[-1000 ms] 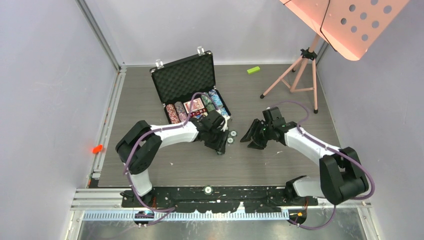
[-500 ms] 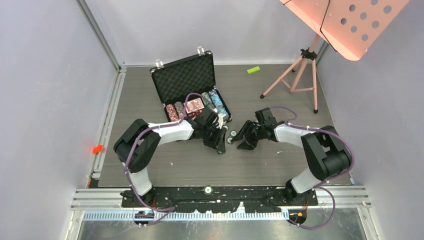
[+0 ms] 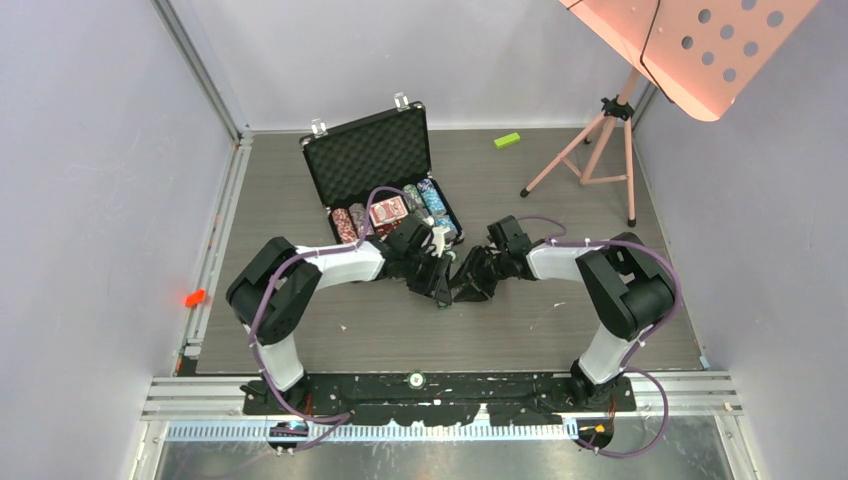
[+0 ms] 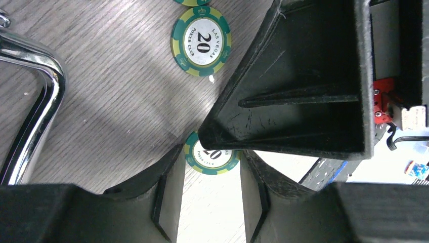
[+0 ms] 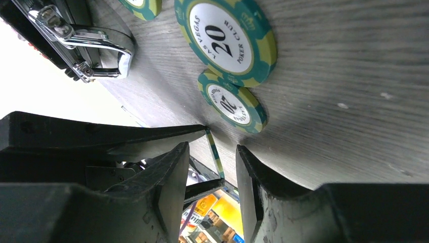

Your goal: Pack up texas hold em set

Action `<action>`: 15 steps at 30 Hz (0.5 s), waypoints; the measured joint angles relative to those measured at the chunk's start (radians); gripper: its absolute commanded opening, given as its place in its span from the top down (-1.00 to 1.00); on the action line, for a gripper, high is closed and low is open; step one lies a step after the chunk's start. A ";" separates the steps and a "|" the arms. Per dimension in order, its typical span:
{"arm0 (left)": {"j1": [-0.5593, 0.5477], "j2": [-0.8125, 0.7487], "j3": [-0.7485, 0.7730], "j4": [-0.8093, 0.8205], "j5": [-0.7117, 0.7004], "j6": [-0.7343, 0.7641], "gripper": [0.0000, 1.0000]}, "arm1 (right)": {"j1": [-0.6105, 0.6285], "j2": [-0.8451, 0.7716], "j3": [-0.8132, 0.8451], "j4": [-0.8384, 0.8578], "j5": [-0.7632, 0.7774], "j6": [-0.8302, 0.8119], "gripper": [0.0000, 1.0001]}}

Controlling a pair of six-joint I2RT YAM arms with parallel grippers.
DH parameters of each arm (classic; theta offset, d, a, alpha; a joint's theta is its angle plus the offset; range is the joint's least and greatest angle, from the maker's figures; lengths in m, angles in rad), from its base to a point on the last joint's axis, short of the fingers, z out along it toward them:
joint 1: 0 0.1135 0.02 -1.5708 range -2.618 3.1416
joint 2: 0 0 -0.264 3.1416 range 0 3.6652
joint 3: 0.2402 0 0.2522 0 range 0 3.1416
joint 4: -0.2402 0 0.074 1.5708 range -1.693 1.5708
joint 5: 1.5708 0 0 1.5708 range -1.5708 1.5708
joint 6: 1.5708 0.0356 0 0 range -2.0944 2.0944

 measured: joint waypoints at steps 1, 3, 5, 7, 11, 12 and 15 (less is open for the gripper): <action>0.002 0.000 -0.002 0.002 0.002 0.001 0.35 | 0.001 0.001 0.000 -0.002 -0.002 0.000 0.22; 0.005 -0.001 -0.005 0.008 0.009 0.002 0.35 | 0.001 0.004 0.004 -0.011 -0.005 -0.002 0.39; 0.006 -0.002 -0.010 0.014 0.013 0.002 0.35 | 0.001 0.005 0.006 -0.014 -0.008 -0.005 0.57; 0.008 -0.005 -0.013 0.019 0.014 0.002 0.35 | 0.001 0.005 0.006 -0.017 -0.010 -0.005 0.63; 0.008 -0.011 -0.023 0.030 0.013 0.003 0.34 | 0.001 0.005 0.006 -0.018 -0.012 -0.002 0.76; 0.010 -0.013 -0.025 0.033 0.013 0.002 0.34 | 0.001 0.005 0.006 -0.018 -0.013 0.000 0.76; 0.012 -0.016 -0.032 0.042 0.013 0.002 0.34 | 0.001 0.005 0.006 -0.017 -0.016 0.005 0.60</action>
